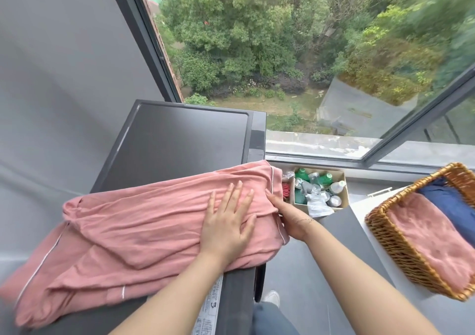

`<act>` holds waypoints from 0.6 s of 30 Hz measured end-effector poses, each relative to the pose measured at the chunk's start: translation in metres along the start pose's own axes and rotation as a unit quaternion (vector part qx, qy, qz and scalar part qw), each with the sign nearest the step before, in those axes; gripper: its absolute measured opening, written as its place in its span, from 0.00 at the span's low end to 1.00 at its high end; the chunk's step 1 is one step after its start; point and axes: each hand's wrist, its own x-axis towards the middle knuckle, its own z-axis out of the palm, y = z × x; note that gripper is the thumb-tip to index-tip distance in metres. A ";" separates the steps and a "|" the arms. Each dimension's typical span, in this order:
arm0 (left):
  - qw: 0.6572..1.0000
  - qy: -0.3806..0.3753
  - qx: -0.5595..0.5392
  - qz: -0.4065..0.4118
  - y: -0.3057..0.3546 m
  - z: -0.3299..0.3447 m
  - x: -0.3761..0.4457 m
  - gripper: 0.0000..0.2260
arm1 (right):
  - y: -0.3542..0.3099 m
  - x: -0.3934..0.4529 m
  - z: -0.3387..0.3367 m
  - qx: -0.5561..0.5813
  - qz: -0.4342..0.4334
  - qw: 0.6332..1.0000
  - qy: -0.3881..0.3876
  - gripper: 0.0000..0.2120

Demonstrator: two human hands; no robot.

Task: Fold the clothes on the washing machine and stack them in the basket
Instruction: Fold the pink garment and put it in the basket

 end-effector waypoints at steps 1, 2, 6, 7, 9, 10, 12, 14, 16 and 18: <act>1.000 -0.007 -0.001 0.000 0.000 -0.001 0.000 0.26 | -0.001 -0.001 -0.002 0.007 0.005 1.000 -0.010 0.36; 1.000 -0.013 -0.002 -0.001 0.000 -0.001 0.000 0.25 | -0.003 -0.003 -0.003 0.020 0.016 1.000 -0.013 0.37; 1.000 -0.018 0.002 -0.003 0.000 -0.002 -0.001 0.25 | -0.008 -0.022 -0.012 0.094 0.075 0.991 -0.054 0.23; 1.000 -0.013 0.003 -0.003 0.001 -0.002 -0.001 0.25 | -0.008 -0.029 -0.016 0.121 0.071 0.987 -0.072 0.20; 1.000 -0.013 0.007 -0.003 -0.001 -0.002 -0.002 0.25 | -0.008 -0.039 -0.019 0.176 0.045 0.980 -0.086 0.17; 1.000 -0.014 0.008 0.000 0.001 -0.003 -0.002 0.25 | -0.010 -0.044 -0.023 0.197 0.022 0.977 -0.083 0.17; 1.000 -0.016 0.011 0.000 0.003 -0.004 0.000 0.25 | -0.017 -0.055 -0.025 0.231 -0.011 0.970 -0.071 0.16; 1.000 -0.020 0.013 -0.007 0.010 -0.005 0.005 0.25 | -0.027 -0.065 -0.025 0.237 -0.045 0.968 -0.061 0.14; 1.000 -0.023 0.002 -0.012 0.019 -0.004 0.012 0.24 | -0.041 -0.078 -0.023 0.245 -0.058 0.966 -0.063 0.13; 0.999 -0.033 -0.014 -0.015 0.029 -0.002 0.020 0.24 | -0.049 -0.085 -0.026 0.268 -0.073 0.959 -0.063 0.20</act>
